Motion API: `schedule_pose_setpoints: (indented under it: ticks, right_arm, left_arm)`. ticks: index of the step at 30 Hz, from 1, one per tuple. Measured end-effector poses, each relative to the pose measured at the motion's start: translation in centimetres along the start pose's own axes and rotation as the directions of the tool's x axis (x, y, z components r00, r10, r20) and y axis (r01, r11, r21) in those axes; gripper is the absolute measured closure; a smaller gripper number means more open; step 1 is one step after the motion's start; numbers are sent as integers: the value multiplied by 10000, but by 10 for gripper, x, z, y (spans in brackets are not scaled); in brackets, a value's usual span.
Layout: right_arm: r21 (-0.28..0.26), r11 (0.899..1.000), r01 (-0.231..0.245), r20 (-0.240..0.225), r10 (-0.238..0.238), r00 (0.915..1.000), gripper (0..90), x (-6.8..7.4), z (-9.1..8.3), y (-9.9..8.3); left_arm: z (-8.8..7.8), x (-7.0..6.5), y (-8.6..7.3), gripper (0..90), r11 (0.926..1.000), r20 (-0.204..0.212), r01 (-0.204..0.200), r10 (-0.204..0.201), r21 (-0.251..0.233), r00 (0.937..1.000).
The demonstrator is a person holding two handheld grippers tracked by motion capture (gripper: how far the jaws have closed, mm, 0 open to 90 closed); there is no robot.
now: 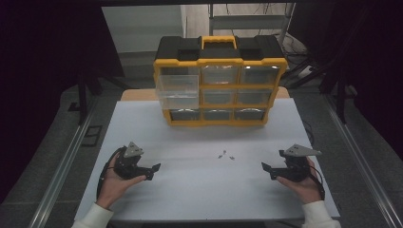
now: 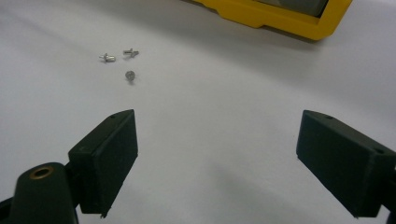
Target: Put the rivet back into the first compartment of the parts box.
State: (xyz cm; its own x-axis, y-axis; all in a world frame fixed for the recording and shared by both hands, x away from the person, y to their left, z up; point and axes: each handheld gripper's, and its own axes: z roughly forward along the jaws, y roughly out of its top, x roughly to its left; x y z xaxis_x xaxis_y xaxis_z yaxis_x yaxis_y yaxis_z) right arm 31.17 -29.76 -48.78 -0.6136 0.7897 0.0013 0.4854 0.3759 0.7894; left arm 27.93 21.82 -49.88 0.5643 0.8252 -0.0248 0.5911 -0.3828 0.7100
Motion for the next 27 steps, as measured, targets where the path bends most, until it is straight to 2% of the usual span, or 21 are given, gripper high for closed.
schedule_pose_setpoints:
  ticks: [8,15,22,27]
  right_arm:
    - [316,9995,84,-155,-79,9998,126,-3,4,8]
    - [749,9948,691,-463,-657,9968,125,3,15,26]
    - [1125,9887,989,-724,-911,9932,136,11,26,39]
    - [1388,9836,1149,-714,-1058,9918,132,18,35,50]
  left_arm:
    - [-3,4,-1,81,9993,83,371,-371,-27,9993]
    - [-4,2,-2,84,9993,95,372,-372,13,9993]
    - [-6,-1,-2,83,9996,107,275,-276,45,9996]
    - [-5,-3,-3,84,9997,57,189,-190,121,9998]
